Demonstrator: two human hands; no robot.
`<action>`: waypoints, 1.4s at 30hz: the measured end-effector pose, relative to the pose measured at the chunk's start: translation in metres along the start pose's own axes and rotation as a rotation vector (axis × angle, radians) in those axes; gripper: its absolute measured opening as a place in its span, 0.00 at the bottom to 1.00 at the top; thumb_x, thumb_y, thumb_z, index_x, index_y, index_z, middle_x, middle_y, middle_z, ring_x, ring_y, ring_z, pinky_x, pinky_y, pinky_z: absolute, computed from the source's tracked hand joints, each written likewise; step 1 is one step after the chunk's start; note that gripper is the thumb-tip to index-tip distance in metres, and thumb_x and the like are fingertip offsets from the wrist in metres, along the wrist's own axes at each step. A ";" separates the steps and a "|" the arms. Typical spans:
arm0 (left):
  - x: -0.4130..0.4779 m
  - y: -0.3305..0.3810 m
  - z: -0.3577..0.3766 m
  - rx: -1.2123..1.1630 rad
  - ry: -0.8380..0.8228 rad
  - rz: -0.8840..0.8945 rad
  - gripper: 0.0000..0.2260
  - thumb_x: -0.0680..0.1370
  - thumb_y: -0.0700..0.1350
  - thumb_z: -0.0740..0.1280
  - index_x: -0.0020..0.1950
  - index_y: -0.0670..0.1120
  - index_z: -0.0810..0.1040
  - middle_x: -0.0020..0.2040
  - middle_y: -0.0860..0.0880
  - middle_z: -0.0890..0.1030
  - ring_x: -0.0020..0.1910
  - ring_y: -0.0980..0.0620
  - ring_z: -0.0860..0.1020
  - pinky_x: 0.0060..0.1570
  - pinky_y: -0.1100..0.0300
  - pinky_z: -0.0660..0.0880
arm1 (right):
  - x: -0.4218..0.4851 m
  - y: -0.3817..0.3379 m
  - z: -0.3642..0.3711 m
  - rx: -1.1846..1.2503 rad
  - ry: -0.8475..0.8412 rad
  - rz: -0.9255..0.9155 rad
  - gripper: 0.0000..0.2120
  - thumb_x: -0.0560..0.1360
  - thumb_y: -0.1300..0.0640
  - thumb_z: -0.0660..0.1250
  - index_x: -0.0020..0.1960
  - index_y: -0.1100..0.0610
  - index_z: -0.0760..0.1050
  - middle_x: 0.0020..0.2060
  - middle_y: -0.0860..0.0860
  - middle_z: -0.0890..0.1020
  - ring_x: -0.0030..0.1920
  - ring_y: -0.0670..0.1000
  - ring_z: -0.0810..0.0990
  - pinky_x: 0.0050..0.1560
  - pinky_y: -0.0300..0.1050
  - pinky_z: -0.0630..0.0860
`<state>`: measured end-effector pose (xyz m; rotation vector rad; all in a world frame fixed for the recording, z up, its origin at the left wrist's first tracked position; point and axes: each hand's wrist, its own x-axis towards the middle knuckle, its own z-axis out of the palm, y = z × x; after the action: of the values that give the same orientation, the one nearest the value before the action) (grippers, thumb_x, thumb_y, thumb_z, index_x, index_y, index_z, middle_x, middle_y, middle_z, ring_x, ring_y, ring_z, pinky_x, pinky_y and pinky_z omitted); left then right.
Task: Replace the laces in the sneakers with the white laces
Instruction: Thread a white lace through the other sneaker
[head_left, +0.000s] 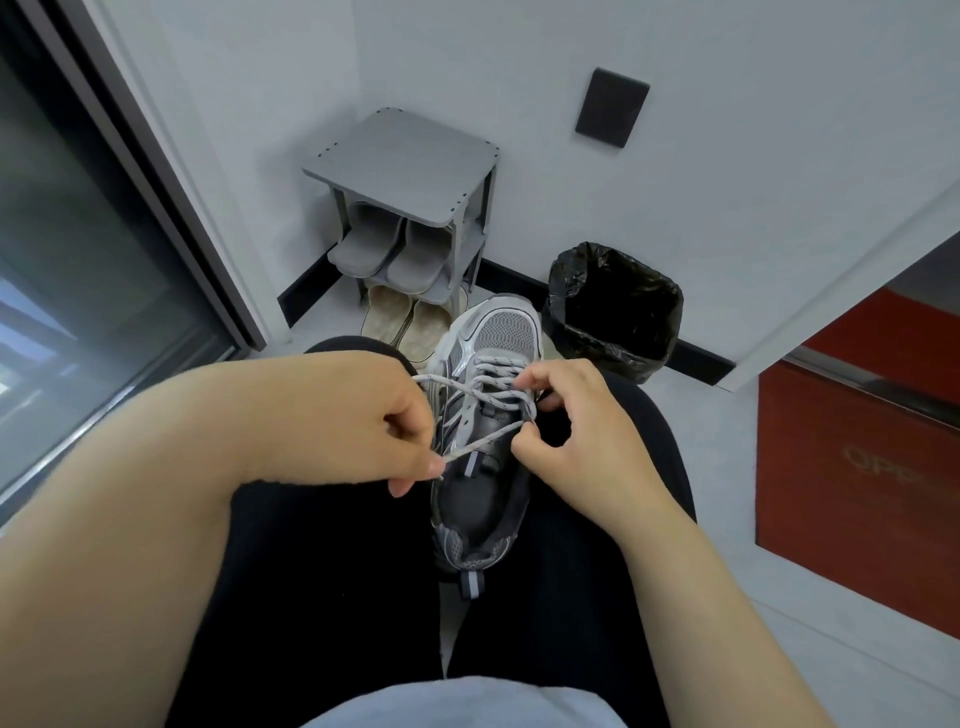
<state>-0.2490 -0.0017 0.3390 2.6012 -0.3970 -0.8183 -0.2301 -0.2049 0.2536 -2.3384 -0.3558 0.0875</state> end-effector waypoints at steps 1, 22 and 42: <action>0.002 0.001 0.002 0.030 -0.006 -0.016 0.14 0.72 0.57 0.65 0.30 0.51 0.78 0.26 0.53 0.71 0.26 0.59 0.69 0.32 0.70 0.67 | 0.000 0.001 0.001 -0.040 -0.005 -0.027 0.13 0.69 0.56 0.66 0.52 0.44 0.74 0.49 0.38 0.70 0.46 0.41 0.73 0.46 0.36 0.72; 0.045 0.021 0.001 -1.484 0.306 0.265 0.12 0.82 0.40 0.53 0.41 0.43 0.72 0.32 0.50 0.69 0.32 0.55 0.66 0.36 0.64 0.70 | -0.005 -0.052 0.011 0.762 -0.062 -0.021 0.11 0.75 0.56 0.64 0.58 0.53 0.73 0.47 0.48 0.82 0.49 0.41 0.80 0.51 0.30 0.73; 0.047 -0.047 0.009 -1.021 0.781 -0.194 0.09 0.81 0.41 0.57 0.51 0.43 0.77 0.40 0.50 0.76 0.34 0.56 0.70 0.38 0.65 0.70 | 0.001 -0.004 -0.021 0.483 0.040 0.018 0.15 0.77 0.65 0.62 0.51 0.46 0.80 0.37 0.42 0.83 0.37 0.40 0.77 0.44 0.31 0.73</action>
<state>-0.2105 0.0203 0.2886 1.7603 0.4122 0.0463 -0.2262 -0.2161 0.2718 -1.8634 -0.2591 0.1207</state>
